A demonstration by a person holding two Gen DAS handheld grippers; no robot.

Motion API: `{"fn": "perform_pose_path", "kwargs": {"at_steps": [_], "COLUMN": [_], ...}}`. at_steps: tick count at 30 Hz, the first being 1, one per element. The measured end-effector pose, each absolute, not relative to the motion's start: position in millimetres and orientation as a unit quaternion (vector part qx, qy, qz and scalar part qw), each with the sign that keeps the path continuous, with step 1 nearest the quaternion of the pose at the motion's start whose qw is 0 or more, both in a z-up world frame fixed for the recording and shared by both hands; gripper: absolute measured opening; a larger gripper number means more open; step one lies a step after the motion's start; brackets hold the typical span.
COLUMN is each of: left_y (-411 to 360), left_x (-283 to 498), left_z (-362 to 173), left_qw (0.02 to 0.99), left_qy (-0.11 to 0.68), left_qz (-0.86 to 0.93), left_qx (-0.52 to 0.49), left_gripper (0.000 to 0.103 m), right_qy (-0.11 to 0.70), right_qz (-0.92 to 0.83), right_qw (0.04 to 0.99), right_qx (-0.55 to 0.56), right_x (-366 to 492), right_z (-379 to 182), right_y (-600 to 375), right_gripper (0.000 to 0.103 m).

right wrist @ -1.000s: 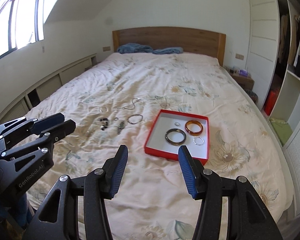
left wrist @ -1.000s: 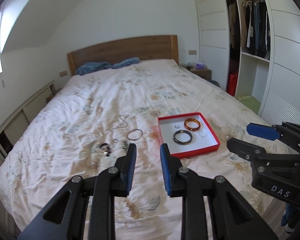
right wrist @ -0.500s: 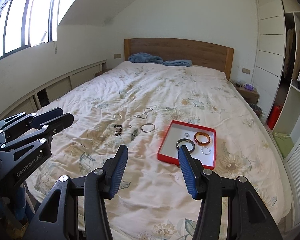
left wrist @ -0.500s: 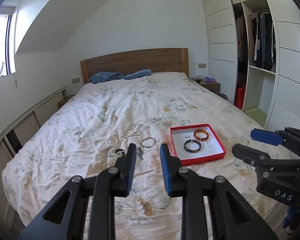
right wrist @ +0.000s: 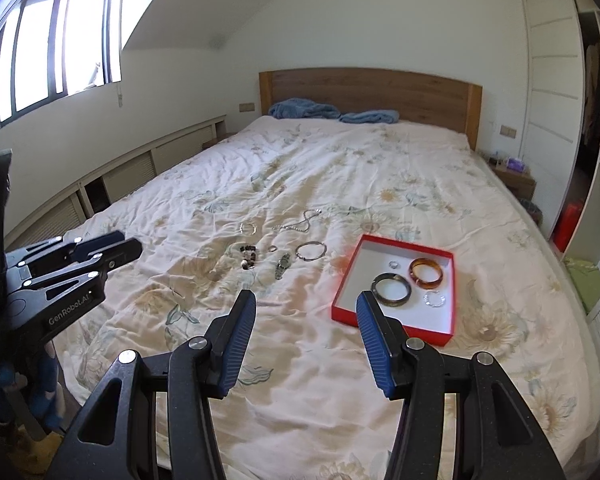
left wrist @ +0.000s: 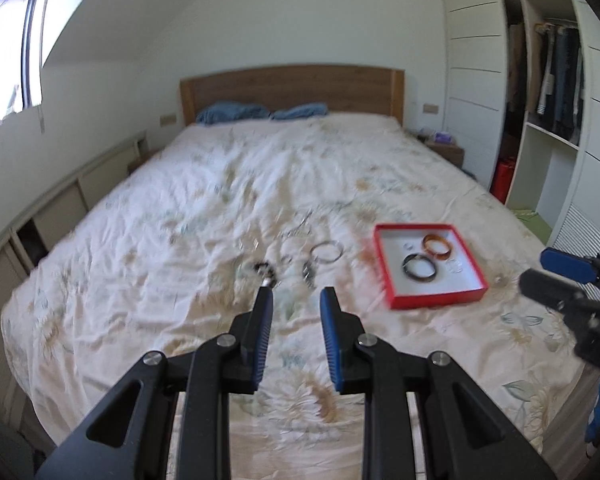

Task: Organize jewelry
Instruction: 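Move both tools back toward the remaining jewelry, then grasp the beaded bracelet with the left tool while the right tool grasps the silver watch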

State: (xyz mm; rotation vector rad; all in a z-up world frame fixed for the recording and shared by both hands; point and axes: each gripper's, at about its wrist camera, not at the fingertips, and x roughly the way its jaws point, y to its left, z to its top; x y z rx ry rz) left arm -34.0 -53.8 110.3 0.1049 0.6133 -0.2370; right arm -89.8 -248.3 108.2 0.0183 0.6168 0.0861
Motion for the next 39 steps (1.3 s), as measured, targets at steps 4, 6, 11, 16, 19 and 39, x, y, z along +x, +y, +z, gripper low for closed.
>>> {"fn": "perform_pose_path", "kwargs": {"at_steps": [4,6,11,16,19,39], "left_y": [-34,-27,-20,-25,-28,-39], "left_x": [-6,12,62,119,150,285], "left_z": [89,76,40,7,-7,-114], "left_qw": [0.940,0.936,0.918,0.904,0.896,0.849], "left_qy": [0.325,0.339,0.384,0.414,0.428,0.499], "left_qz": [-0.102,-0.094,-0.095,-0.108,-0.116,-0.161], "left_qx": [0.037,0.032,0.023,0.011,-0.002,-0.058], "left_gripper": [0.023,0.023,0.023,0.023,0.023,0.022], "right_qy": [0.325,0.339,0.372,0.403,0.419,0.483], "right_qz": [0.055,0.062,0.081,0.101,0.111,0.147], "right_qw": [0.944,0.938,0.924,0.908,0.900,0.859], "right_qx": [0.020,0.027,0.042,0.046,0.052,0.080], "right_x": [-55,-34,17,72,105,240], "right_z": [88,75,44,13,-5,-99], "right_y": [-247,-246,-243,-235,-231,-213], "right_gripper": [0.052,0.052,0.044,0.042,0.042,0.040]}}
